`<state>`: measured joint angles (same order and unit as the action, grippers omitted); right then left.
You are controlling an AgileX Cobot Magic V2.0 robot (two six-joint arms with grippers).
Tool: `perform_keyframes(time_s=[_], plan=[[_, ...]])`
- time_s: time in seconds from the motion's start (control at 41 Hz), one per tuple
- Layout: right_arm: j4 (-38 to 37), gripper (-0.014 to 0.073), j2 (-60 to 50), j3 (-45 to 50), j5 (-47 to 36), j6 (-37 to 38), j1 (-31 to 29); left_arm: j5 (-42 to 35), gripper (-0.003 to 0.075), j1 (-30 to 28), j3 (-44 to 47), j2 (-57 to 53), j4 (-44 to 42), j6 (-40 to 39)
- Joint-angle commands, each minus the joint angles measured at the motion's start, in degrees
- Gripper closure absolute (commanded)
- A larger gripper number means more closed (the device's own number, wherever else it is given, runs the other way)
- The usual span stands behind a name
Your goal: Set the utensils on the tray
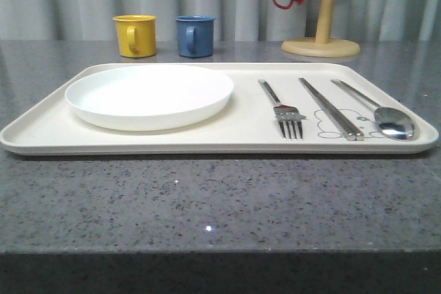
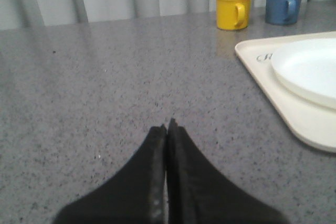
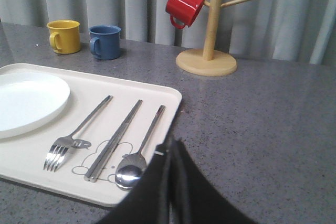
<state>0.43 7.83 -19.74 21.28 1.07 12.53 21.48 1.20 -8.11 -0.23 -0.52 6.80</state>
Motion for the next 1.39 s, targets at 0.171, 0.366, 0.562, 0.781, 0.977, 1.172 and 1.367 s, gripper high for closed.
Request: perform_keyframes(time_s=[0.171,0.366,0.562,0.781,0.977,1.172,1.367], plan=[[-0.4,0.0661,0.6,-1.4,-4.7,-0.4,0.0,-17.3,0.0738,-0.4,7.9,-1.4,3.3,-0.4],[-0.4,0.0661,0.6,-1.4,-4.7,-0.4,0.0,-16.6,0.0738,-0.4,8.4,-1.4,4.4,-0.4],[-0.4,0.0661,0.6,-1.4,-4.7,-0.4,0.0,-16.6,0.0738,-0.4,8.4,-1.4,4.4,-0.4],[-0.4,0.0661,0.6,-1.4,-4.7,-0.4,0.0,-16.6,0.0738,-0.4,8.4,-1.4,4.4,-0.4],[-0.4,0.0661,0.6,-1.4,-4.7,-0.4,0.0,-16.6,0.0738,-0.4,8.4,-1.4,4.4,-0.4],[-0.9,0.0661,0.6,-1.4,-4.8,-0.4,0.0,-16.6,0.0738,-0.4,8.4,-1.4,4.4,-0.4],[-2.4,0.0661,-1.3,4.9,-9.5,-0.4,-4.2,-16.6,0.0738,-0.4,8.4,-1.4,4.4,-0.4]])
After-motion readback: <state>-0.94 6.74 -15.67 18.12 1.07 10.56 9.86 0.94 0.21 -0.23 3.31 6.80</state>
